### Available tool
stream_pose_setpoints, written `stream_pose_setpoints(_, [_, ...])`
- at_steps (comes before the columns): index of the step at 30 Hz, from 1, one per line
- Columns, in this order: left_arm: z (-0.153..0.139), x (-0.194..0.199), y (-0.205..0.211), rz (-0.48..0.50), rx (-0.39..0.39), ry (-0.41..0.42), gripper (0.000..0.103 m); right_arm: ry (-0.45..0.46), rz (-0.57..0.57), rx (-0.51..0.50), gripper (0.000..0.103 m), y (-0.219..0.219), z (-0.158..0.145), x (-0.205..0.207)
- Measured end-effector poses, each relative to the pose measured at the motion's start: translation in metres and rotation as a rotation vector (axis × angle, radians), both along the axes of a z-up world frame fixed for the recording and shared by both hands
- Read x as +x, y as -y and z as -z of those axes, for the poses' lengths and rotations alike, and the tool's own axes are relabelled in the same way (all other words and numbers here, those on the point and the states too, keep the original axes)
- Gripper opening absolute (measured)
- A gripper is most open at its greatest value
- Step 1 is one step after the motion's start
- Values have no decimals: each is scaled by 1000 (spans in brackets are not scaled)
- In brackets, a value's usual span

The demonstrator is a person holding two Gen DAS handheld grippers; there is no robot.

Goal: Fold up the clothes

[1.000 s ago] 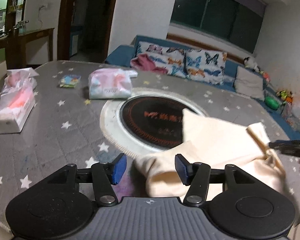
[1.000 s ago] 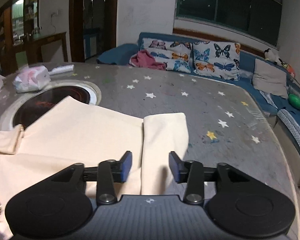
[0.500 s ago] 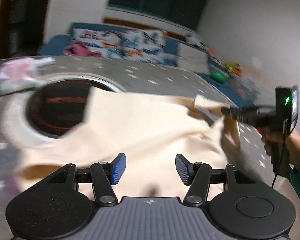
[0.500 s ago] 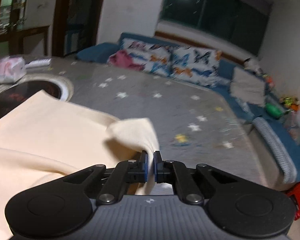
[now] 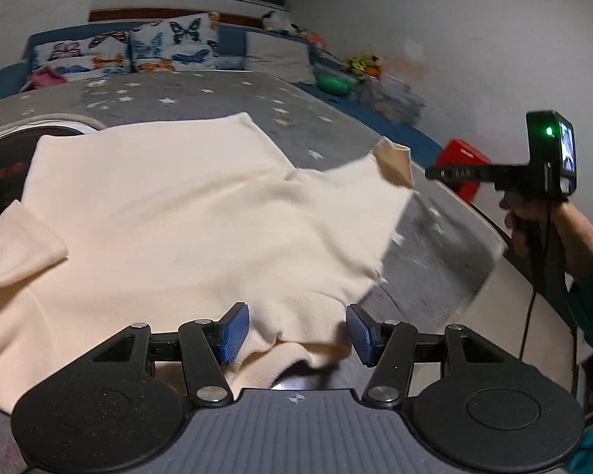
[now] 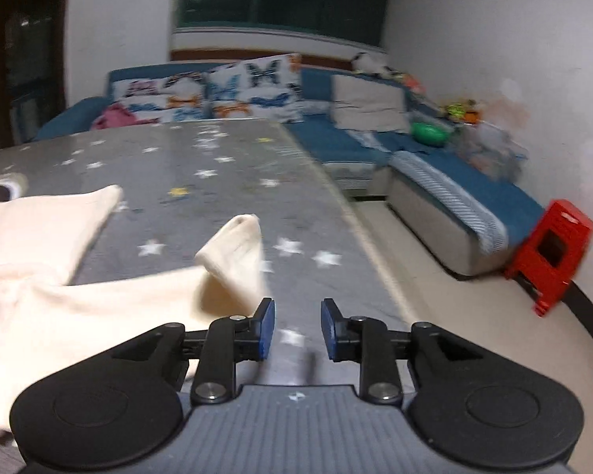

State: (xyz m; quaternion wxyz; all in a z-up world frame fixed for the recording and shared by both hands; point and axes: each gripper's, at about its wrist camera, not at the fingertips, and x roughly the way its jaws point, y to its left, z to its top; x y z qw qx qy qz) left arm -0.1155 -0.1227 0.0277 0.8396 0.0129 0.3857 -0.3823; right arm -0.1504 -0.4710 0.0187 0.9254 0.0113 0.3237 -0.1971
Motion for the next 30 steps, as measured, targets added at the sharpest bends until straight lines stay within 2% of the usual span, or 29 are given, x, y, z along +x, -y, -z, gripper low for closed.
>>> stream_pose_setpoints(4, [-8,1,-1,16,-33,7,58,36,-52,13,41,-1,-8,-10])
stream_pose_setpoints(10, [-7,14,11,-24,-49,6,57,26,-218,79,44,-25,-5,10])
stream_pose_setpoints(13, [0,18,18,-15,-48,-26,57,11,-282,108,50,-38,-1,25])
stream_pose_setpoints(15, [2,15,21,10,-52,-40,57,-7,-307,119,50,-45,4,33])
stream_pose_setpoints(22, [7,7,25,70,-93,-89,57,-86,-294,133,52,-37,25,31])
stream_pose_setpoints(25, [10,9,25,92,-124,-129,57,-113,-267,130,52,-30,25,21])
stream_pose_setpoints(30, [10,4,33,129,-139,-142,57,-157,-224,112,52,-21,20,7])
